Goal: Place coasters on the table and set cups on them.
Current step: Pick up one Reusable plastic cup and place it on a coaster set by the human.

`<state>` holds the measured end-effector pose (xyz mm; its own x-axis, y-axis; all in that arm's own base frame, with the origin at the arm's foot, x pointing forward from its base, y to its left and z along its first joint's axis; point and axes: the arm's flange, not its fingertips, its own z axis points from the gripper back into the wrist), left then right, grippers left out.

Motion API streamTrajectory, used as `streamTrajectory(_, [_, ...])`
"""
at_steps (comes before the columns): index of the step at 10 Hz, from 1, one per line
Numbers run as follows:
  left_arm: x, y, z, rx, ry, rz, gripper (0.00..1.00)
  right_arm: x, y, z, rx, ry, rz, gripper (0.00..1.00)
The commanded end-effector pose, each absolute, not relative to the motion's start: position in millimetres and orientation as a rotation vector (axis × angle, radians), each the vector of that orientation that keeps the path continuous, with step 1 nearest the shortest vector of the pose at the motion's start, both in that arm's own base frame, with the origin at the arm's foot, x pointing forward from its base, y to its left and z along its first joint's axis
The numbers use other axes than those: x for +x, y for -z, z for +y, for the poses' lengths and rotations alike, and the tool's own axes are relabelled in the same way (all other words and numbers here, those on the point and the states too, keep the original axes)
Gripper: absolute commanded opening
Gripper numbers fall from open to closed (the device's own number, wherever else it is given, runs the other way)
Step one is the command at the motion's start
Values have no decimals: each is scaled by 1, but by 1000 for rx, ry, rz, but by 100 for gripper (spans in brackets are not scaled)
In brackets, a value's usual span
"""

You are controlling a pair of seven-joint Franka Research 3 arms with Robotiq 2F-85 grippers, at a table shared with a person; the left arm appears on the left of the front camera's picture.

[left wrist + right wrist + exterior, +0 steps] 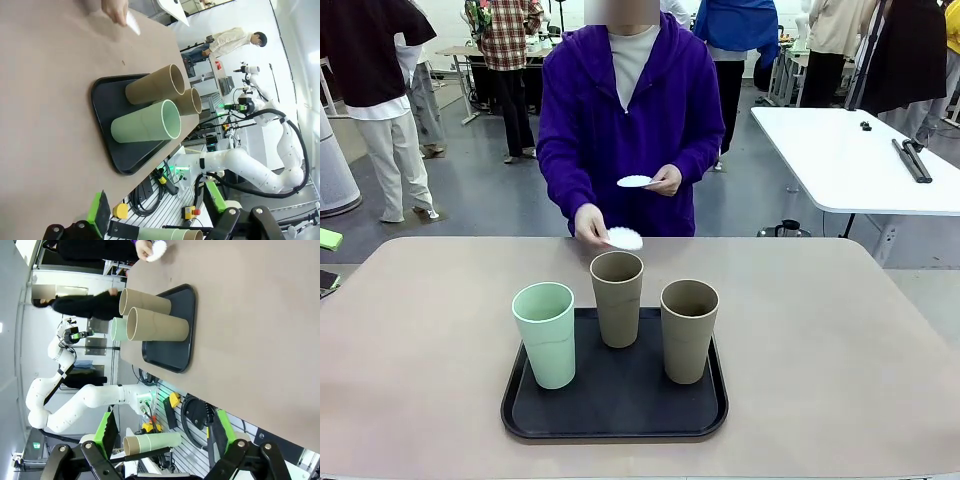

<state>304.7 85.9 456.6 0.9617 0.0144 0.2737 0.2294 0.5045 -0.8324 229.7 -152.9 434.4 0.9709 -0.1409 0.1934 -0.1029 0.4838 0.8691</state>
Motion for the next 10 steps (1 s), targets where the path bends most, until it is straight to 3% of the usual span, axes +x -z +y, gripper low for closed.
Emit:
streamTrajectory(1, [303,-456,88,-1045,135,-267,100,230,-435,-153,1077,24,-255,100])
streamTrajectory(10, [303,-456,88,-1045,135,-267,100,230,-435,-153,1077,24,-255,100])
